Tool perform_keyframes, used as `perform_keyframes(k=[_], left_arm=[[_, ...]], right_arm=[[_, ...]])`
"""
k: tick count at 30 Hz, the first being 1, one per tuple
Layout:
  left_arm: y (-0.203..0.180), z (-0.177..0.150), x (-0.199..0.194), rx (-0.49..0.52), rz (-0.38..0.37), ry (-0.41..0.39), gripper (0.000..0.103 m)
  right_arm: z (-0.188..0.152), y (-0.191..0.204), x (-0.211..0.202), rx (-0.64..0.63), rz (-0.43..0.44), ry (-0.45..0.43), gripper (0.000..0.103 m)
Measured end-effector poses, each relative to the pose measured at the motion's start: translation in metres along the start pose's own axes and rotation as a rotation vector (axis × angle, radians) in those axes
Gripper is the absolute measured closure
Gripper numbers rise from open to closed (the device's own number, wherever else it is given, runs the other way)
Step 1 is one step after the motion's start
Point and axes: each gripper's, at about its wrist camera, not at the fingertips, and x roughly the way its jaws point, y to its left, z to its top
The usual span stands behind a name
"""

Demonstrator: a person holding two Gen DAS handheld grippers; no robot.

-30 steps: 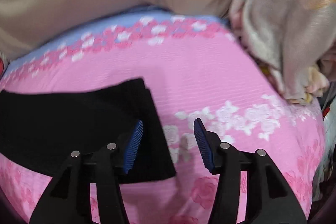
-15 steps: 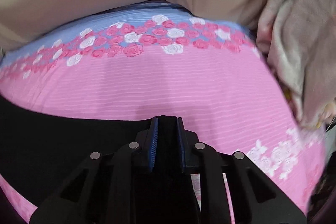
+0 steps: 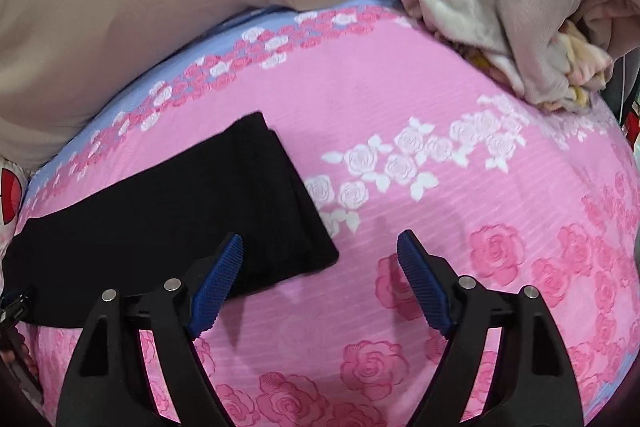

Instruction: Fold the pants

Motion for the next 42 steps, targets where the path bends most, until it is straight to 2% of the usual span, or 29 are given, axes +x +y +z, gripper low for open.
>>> perform_keyframes(k=[5, 7, 10, 11, 12, 15, 20, 24, 27, 30, 34, 39, 42], left_arm=[[0.006, 0.0, 0.002, -0.025, -0.035, 0.008, 0.005], [0.011, 0.0, 0.005, -0.05, -0.068, 0.018, 0.005], [0.018, -0.001, 0.008, -0.091, -0.114, 0.034, 0.005], [0.019, -0.002, 0.008, -0.098, -0.121, 0.035, 0.005], [0.019, -0.002, 0.008, -0.1, -0.123, 0.034, 0.005], [0.019, -0.002, 0.004, -0.084, -0.108, 0.022, 0.005], [0.04, -0.005, -0.007, -0.054, -0.046, -0.011, 0.005], [0.084, -0.009, -0.015, -0.11, -0.024, -0.032, 0.005], [0.113, -0.014, -0.015, -0.144, 0.023, -0.031, 0.005], [0.142, -0.023, -0.012, -0.153, 0.081, -0.022, 0.005], [0.174, -0.035, -0.004, -0.152, 0.144, -0.004, 0.005], [0.2, -0.047, 0.003, -0.207, 0.101, 0.023, 0.005], [0.21, -0.048, 0.008, -0.249, 0.045, 0.035, 0.005]], right_arm=[[0.001, 0.012, 0.012, 0.019, -0.002, -0.014, 0.026], [0.001, 0.015, 0.013, 0.022, -0.004, -0.025, 0.039], [0.002, 0.018, 0.013, 0.032, 0.032, -0.019, 0.066], [0.002, 0.019, 0.013, 0.048, 0.071, -0.009, 0.081], [0.002, 0.022, 0.012, 0.059, 0.081, -0.006, 0.083], [0.004, 0.042, 0.0, 0.028, 0.074, -0.042, 0.084], [0.017, 0.113, -0.035, -0.071, 0.161, -0.118, 0.084], [0.022, 0.208, -0.052, -0.206, 0.281, -0.14, 0.084], [0.014, 0.28, -0.048, -0.303, 0.358, -0.126, 0.084], [-0.007, 0.352, -0.034, -0.399, 0.435, -0.077, 0.084], [-0.049, 0.429, -0.009, -0.512, 0.491, 0.001, 0.084], [-0.113, 0.489, 0.02, -0.622, 0.518, 0.118, 0.084], [-0.138, 0.505, 0.03, -0.669, 0.494, 0.147, 0.084]])
